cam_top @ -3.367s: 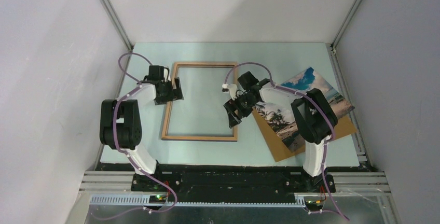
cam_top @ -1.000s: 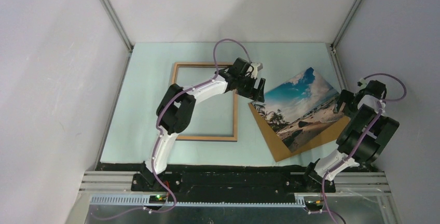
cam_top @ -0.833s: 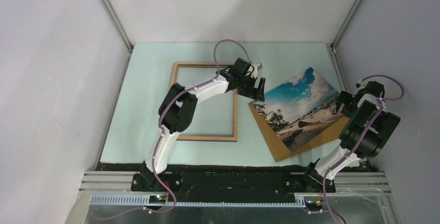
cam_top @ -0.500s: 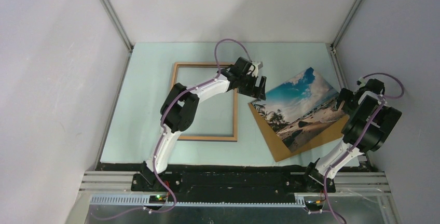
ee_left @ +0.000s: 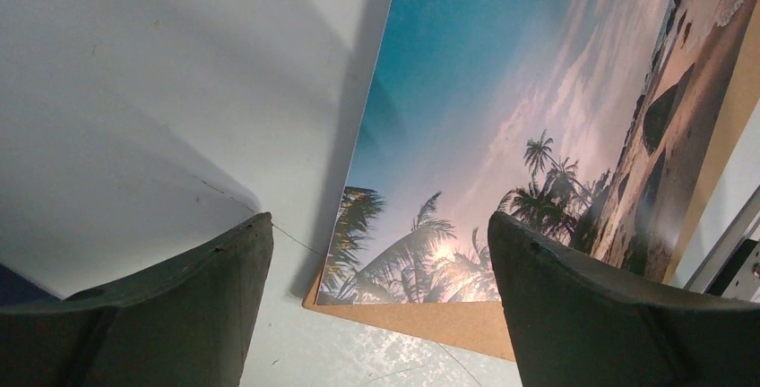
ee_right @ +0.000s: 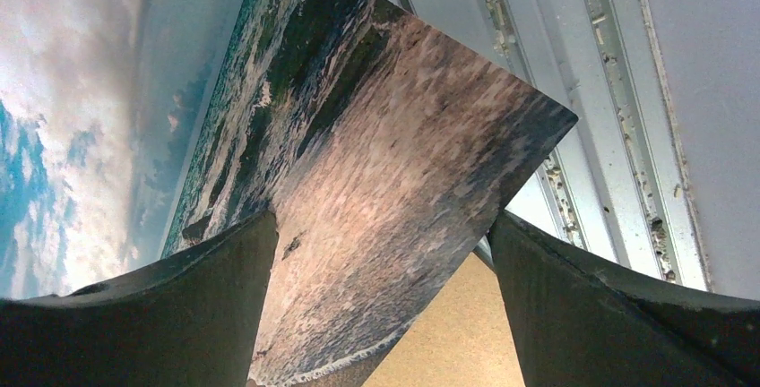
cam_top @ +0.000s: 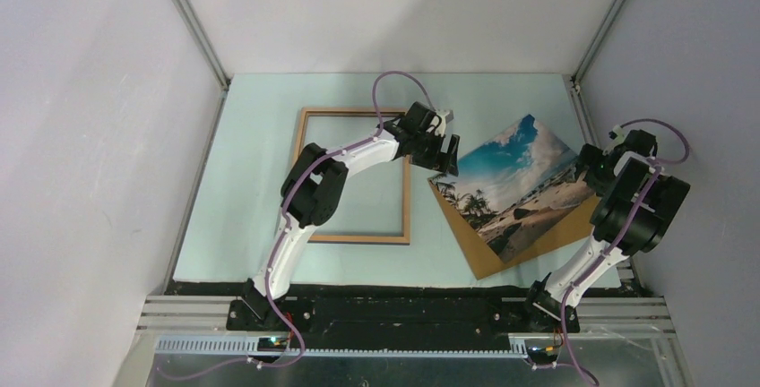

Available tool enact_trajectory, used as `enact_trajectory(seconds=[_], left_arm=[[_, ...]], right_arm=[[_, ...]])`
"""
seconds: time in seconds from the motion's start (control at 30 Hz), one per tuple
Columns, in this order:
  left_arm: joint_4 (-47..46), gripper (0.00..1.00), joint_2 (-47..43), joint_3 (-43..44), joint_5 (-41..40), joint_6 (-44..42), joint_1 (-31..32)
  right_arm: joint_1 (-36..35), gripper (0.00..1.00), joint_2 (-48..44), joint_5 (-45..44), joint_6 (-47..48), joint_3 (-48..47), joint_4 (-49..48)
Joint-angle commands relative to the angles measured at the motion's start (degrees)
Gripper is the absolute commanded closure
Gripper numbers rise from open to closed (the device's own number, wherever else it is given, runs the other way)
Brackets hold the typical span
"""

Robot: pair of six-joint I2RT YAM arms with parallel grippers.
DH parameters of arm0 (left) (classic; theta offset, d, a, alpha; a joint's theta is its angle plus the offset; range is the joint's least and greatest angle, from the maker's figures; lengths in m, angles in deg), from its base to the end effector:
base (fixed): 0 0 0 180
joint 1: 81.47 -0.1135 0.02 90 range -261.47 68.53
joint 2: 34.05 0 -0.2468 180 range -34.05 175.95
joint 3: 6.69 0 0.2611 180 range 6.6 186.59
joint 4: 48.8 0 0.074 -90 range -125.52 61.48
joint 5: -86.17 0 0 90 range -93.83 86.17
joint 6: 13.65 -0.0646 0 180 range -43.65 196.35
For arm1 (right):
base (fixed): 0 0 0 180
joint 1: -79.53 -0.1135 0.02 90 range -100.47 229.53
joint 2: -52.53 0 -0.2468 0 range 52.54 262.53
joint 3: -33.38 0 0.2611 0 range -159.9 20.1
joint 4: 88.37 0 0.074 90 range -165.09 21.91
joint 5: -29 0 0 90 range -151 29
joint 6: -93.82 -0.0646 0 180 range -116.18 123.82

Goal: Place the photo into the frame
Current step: Pick up the photo at the center of the board.

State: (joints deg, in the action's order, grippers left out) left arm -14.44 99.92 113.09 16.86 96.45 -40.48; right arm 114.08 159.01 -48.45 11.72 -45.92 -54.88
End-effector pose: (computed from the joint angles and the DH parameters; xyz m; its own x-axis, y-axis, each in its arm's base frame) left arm 0.3877 -0.3671 0.1264 -0.8029 0.2717 -0.5306 0.5476 0.6880 -0.4762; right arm 0.3287 -0.2093 0.1114 -0.7753 0.3709 -0.5112 0.3628 0.9241 0.1203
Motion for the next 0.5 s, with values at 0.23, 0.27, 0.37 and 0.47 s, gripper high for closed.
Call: enact_trajectory(seconds=[0.23, 0.27, 0.37, 0.47], left_arm=[[-1.0, 0.06, -0.1, -0.5, 1.3, 0.9, 0.0], [-0.9, 0.06, -0.1, -0.6, 1.4, 0.9, 0.0], [-0.9, 0.06, 0.1, -1.1, 1.6, 0.8, 0.0], [-0.9, 0.06, 0.2, -1.2, 1.9, 0.7, 0.1]], right_arm=[[1.4, 0.16, 0.0, 10.2, -6.5, -1.6, -2.6], [1.5, 0.17, -0.1, 10.8, -6.9, -1.6, -3.0], [1.6, 0.18, -0.7, 12.1, -7.6, -1.6, -4.1], [1.5, 0.18, -1.2, 13.3, -8.7, -1.7, -4.9]])
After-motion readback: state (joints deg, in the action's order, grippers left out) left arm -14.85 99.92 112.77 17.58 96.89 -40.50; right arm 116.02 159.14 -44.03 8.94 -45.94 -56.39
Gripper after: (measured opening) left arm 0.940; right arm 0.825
